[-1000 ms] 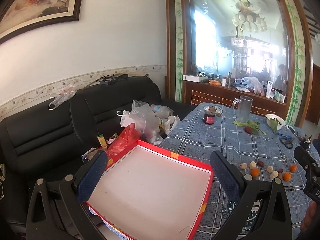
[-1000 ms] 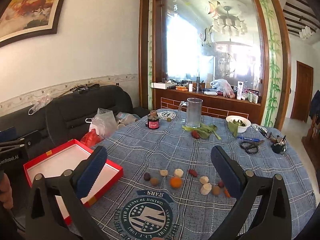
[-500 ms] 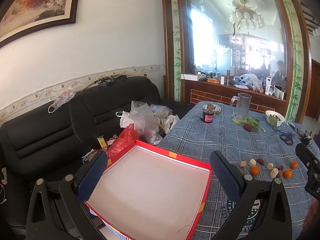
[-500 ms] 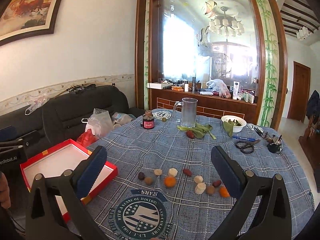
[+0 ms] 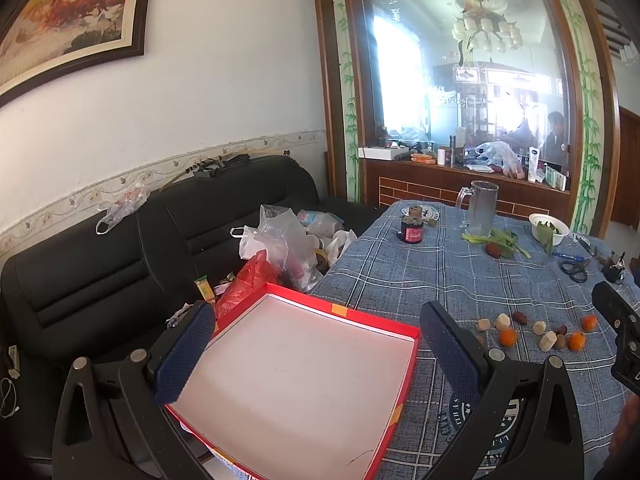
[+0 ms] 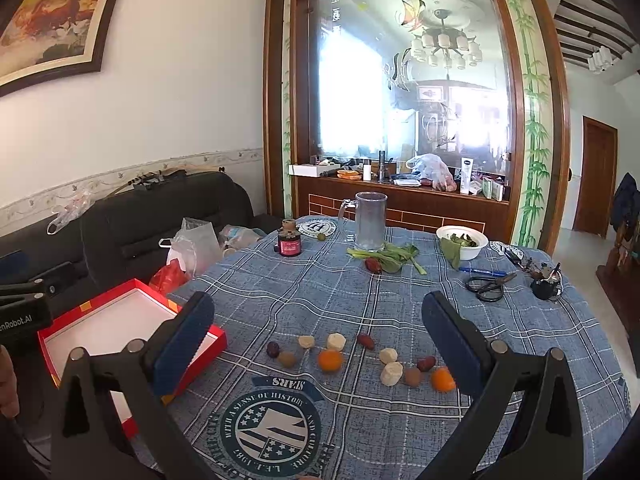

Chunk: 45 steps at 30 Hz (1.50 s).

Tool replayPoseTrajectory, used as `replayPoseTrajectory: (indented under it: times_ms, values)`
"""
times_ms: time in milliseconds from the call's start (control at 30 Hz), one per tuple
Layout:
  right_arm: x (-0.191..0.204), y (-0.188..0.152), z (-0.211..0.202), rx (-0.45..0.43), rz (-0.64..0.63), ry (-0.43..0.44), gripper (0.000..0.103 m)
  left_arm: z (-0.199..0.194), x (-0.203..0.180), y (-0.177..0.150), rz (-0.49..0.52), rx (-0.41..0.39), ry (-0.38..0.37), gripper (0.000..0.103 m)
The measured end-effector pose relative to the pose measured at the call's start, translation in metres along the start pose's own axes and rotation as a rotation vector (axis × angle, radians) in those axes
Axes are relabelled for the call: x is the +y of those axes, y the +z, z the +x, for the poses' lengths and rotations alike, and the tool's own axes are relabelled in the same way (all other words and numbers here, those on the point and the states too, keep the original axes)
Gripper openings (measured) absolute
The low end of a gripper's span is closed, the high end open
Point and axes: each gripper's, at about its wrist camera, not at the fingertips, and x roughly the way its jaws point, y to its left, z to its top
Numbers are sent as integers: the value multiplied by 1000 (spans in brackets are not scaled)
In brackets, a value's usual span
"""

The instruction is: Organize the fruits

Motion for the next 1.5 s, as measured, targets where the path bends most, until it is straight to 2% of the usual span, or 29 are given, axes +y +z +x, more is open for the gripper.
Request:
replayPoseTrajectory:
  times_ms: [433, 533, 667, 767, 867, 933, 1033, 1100, 1167, 1233, 1333, 1467, 1500]
  values:
    - [-20, -7, 0, 10, 11, -16, 103, 5, -6, -3, 25, 10, -13, 102]
    - [-42, -22, 6, 58, 10, -60, 103, 16, -18, -13, 68, 67, -96, 102]
    - [-100, -53, 22, 206, 83, -132, 103, 42, -41, -34, 133, 198, -253, 102]
    - [-130, -68, 35, 288, 107, -168, 103, 59, -61, -49, 177, 271, -316, 100]
    - [-145, -76, 50, 369, 115, -153, 103, 75, -83, -59, 212, 329, -357, 97]
    - [-148, -81, 62, 412, 110, -144, 99, 82, -92, -61, 226, 351, -364, 97]
    - [-148, -87, 82, 468, 70, -161, 88, 93, -103, -66, 237, 393, -387, 95]
    - [-153, -90, 99, 521, 72, -180, 75, 97, -112, -65, 241, 407, -389, 89]
    - [-160, -93, 114, 559, 110, -168, 71, 103, -118, -65, 246, 415, -389, 85]
    - [-166, -95, 128, 590, 144, -143, 70, 106, -124, -63, 257, 421, -390, 83]
    - [-168, -95, 138, 592, 151, -131, 68, 109, -137, -60, 278, 426, -404, 83]
    - [-169, -100, 154, 625, 160, -109, 53, 115, -156, -54, 310, 432, -422, 83]
    - [-169, -99, 155, 605, 150, -114, 46, 117, -159, -53, 317, 435, -425, 83]
